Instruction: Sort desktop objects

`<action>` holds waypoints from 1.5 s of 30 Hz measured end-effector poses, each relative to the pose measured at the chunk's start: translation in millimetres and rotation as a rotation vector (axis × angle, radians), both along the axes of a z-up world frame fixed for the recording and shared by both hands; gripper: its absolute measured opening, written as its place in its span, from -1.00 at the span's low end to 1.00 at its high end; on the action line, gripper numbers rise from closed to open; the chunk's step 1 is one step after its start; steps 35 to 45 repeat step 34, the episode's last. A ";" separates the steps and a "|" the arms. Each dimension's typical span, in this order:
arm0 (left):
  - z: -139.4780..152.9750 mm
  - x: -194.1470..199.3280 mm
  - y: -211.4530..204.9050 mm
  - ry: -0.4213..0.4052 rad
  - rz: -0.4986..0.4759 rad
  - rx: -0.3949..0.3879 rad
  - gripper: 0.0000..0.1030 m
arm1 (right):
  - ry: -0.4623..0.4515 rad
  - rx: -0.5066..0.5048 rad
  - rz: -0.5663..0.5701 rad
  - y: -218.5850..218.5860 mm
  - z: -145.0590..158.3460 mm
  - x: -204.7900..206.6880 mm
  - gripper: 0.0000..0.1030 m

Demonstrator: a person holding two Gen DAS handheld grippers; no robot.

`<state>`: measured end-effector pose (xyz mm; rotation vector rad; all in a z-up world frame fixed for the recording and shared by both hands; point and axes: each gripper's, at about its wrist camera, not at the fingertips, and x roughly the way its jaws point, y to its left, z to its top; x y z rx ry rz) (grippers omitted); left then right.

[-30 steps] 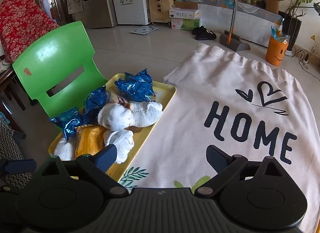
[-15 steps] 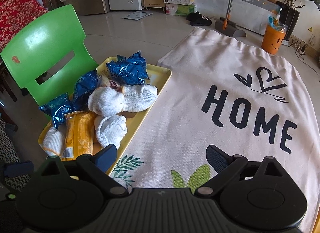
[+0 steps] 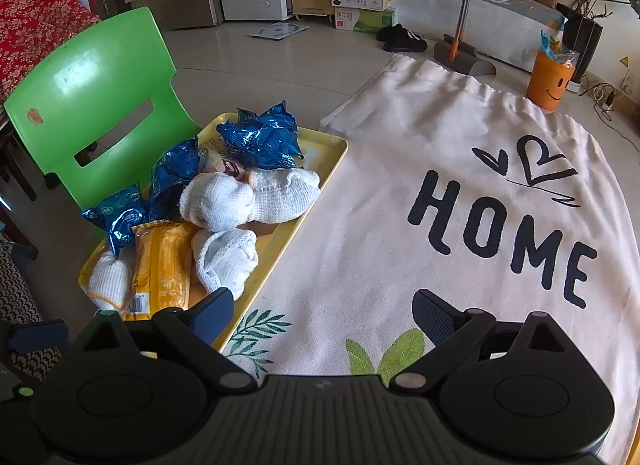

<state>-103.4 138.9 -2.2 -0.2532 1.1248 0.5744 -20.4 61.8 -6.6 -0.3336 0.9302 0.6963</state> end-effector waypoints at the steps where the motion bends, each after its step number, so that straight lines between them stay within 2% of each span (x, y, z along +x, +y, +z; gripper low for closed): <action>1: -0.1 -0.1 0.1 0.000 0.001 -0.001 0.99 | -0.001 -0.001 0.001 0.3 0.0 -0.1 0.88; 45: 0.2 -0.5 0.5 -0.001 0.000 0.007 0.99 | -0.008 -0.022 0.026 0.0 -2.6 0.5 0.88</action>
